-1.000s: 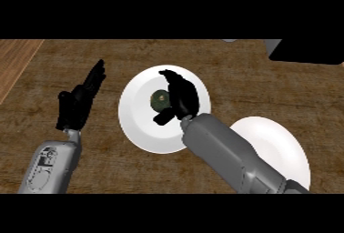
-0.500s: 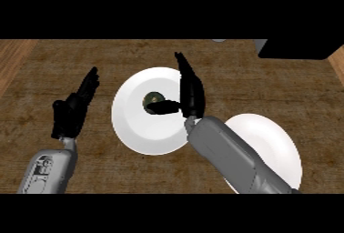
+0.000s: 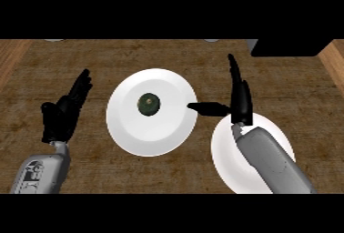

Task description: Pick the squash from the plate and place it in the plate

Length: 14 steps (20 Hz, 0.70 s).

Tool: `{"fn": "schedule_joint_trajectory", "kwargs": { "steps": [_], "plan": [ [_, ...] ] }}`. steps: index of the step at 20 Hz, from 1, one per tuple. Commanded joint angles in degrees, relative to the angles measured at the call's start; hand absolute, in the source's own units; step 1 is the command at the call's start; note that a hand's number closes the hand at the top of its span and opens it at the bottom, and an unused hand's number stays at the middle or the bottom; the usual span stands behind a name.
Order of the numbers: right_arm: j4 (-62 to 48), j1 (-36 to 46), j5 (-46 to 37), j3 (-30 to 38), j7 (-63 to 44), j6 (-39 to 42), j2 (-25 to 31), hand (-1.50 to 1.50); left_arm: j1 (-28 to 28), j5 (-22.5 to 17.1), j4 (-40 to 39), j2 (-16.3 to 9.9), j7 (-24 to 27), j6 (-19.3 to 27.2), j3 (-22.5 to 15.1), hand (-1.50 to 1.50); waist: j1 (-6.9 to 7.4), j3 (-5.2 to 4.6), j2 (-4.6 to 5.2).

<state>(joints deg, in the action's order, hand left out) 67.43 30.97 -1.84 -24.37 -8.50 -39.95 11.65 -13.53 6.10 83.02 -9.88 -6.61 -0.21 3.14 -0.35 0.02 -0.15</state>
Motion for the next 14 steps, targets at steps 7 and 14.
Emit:
{"fn": "schedule_joint_trajectory", "kwargs": {
  "steps": [7, 14],
  "plan": [
    [5.8, -12.4, 4.4, 11.1, 9.8, 13.0, 7.7, -1.5, 1.2, 1.9, 4.1, 2.2, -1.7, 1.5, -1.6, 0.0, 0.39, 0.0, 0.11],
    [-0.8, -12.7, 2.4, 16.5, 16.3, 18.4, 4.4, -1.5, -1.3, 1.5, -2.7, 0.7, 1.9, -0.6, 0.9, 0.0, 0.46, -0.01, 0.19]
  ]
}}
